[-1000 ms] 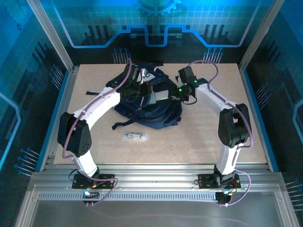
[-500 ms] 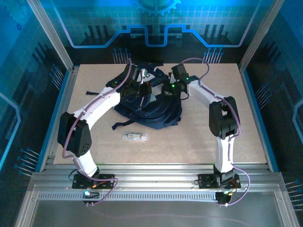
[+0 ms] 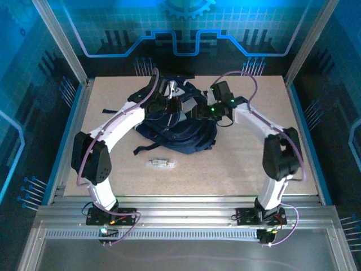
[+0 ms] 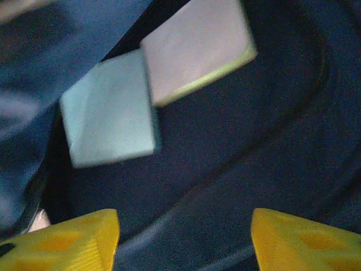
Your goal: Pack books, pencil case, and school supplies into a backpack
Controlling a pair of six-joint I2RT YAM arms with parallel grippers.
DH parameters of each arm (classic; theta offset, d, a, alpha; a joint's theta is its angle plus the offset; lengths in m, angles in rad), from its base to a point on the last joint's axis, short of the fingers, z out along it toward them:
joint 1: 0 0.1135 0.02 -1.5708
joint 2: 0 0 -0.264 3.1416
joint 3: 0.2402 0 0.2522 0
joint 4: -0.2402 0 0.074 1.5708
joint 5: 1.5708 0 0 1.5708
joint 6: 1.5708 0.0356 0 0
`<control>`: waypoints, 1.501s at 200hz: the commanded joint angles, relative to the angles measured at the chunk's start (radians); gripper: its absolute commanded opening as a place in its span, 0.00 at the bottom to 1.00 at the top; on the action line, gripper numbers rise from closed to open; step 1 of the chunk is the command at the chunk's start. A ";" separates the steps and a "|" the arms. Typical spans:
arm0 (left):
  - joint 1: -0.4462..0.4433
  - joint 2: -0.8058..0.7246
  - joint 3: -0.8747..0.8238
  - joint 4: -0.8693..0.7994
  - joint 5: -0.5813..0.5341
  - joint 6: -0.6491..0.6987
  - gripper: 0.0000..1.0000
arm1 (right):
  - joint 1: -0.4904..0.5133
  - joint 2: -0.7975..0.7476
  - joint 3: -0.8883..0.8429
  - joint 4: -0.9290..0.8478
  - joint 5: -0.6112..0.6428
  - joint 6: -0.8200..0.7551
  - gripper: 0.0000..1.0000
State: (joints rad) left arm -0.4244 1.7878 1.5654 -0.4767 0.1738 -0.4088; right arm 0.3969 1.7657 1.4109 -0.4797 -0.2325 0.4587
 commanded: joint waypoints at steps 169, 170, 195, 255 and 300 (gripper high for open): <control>0.069 0.004 0.025 -0.009 0.032 0.084 0.00 | 0.540 0.194 -0.071 0.162 0.069 -0.494 0.85; 0.069 0.004 0.024 -0.009 0.032 0.084 0.00 | 0.541 0.197 -0.068 0.160 0.074 -0.497 0.85; 0.075 0.000 0.022 -0.007 0.042 0.081 0.00 | 0.550 0.254 0.001 0.130 0.165 -0.549 0.91; 0.075 -0.016 0.005 0.009 0.049 0.061 0.00 | 0.594 0.328 0.047 0.079 0.285 -0.641 0.92; 0.079 -0.014 0.011 0.006 0.047 0.066 0.00 | 0.614 0.365 0.044 0.064 0.314 -0.654 0.88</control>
State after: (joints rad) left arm -0.3653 1.8057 1.5806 -0.4885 0.2264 -0.3573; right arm 0.9993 2.0979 1.4403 -0.3840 0.0402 -0.1638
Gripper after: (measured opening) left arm 0.053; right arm 0.892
